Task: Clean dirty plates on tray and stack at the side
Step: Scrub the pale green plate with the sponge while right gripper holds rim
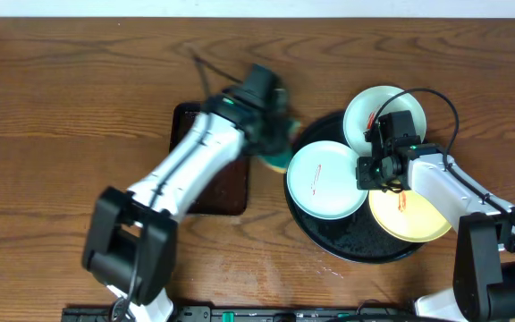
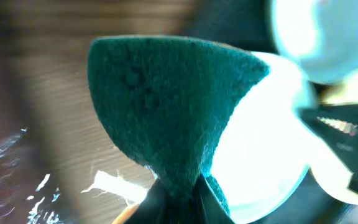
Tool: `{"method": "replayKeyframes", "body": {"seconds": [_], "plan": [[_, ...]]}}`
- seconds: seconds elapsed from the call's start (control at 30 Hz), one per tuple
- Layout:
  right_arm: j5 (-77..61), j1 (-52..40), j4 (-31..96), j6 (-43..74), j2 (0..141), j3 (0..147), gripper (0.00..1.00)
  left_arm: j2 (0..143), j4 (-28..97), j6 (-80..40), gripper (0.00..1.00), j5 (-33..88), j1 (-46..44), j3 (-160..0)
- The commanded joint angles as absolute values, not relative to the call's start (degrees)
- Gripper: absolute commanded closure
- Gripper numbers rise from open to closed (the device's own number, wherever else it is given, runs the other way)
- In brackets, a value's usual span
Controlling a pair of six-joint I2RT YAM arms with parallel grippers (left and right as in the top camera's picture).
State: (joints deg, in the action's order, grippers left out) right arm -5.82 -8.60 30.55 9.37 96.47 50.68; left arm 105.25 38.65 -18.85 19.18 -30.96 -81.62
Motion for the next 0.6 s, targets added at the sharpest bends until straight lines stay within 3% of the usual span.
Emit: {"method": "replayKeyframes", "body": {"seconds": [0.0, 0.17, 0.4, 0.57], "plan": [[-2.02, -7.97, 30.63, 8.1, 97.86, 49.82, 0.99, 108.9, 33.41, -18.79, 0.93, 21.37, -37.26, -81.01], [-2.15, -7.97, 30.68, 9.26, 97.86, 49.82, 0.99, 116.27, 26.61, -25.93, 0.93, 17.15, -43.05, -81.01], [-3.73, -7.97, 30.81, 9.34, 97.86, 49.82, 0.99, 123.44, 27.42, -30.37, 0.93, 22.35, -43.33, -81.01], [-3.73, -7.97, 30.87, 9.37, 97.86, 49.82, 0.99, 122.76, 39.05, -33.1, 0.92, 7.49, -41.89, -84.55]]}}
